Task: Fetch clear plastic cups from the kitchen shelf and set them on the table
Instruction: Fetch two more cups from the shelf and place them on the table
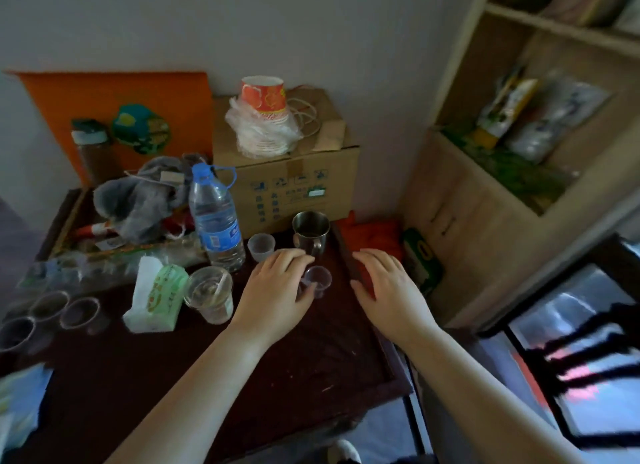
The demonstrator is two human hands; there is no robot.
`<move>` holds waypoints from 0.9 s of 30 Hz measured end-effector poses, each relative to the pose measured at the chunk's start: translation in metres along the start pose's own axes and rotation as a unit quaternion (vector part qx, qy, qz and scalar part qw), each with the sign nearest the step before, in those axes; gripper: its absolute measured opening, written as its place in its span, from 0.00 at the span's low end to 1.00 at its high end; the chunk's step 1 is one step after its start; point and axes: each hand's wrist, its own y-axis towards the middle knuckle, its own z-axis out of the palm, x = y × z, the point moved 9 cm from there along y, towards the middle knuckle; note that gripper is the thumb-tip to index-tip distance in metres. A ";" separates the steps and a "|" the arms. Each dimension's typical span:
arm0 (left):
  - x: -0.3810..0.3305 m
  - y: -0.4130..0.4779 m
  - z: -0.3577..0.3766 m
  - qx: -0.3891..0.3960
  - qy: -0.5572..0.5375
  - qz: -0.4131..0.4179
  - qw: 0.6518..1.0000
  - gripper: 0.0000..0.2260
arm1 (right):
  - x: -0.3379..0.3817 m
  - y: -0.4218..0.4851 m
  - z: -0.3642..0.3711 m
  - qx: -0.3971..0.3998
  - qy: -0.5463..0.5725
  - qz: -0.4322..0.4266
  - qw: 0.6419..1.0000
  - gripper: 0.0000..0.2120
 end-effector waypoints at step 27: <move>-0.542 -0.239 -0.139 0.027 -0.164 0.432 0.886 0.25 | 0.053 -0.542 -0.403 -0.290 -0.205 0.280 0.892 0.27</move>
